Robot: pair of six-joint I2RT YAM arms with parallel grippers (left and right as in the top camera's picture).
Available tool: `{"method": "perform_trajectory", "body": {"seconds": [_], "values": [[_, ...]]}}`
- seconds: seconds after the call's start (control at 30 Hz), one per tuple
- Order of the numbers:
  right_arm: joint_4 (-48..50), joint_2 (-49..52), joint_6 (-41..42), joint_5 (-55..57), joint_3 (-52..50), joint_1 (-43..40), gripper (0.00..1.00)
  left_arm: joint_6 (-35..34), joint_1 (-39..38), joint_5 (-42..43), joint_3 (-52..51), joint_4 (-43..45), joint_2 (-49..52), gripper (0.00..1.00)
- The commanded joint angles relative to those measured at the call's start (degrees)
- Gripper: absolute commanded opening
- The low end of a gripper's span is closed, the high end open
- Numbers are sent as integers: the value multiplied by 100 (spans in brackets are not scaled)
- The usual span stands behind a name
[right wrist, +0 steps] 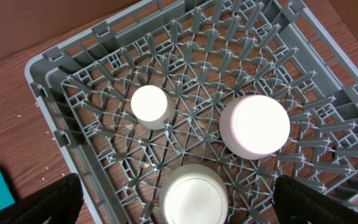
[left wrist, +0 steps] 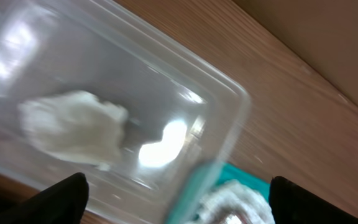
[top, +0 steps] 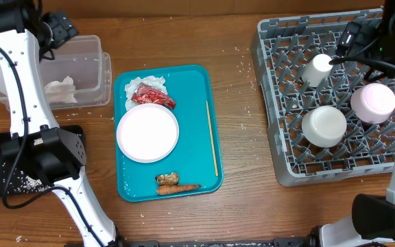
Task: Sort waste into correct bins and load items into the dishwasher
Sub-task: 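Carry the tissue left and drop it into the clear bin, then move the left gripper back and grasp the red wrapper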
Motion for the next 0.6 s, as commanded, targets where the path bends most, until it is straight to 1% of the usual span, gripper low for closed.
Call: {"method": "perform_trajectory", "body": {"seconds": [0.0,0.03,0.13,0.2,0.3,0.4,0.47,0.57], "values": [[20,0,44,39,9,-2,100,883,-275,2203,44,-179,103,92],[20,0,44,39,9,-2,100,1036,-380,2312,44,-247,103,92],[22,0,44,39,9,-2,100,1397,-754,2256,42,-472,105,92],[22,0,42,39,9,-2,100,1683,-1071,2190,0,-570,105,95],[22,0,44,39,9,-2,100,1620,-1523,1515,-105,-557,133,95],[22,0,42,39,9,-2,100,1399,-1908,850,-111,-555,273,95],[22,0,42,39,9,-2,100,1211,-2133,684,-111,-560,415,95],[20,0,42,39,9,-2,100,1198,-2356,614,-111,-601,643,94]]}}
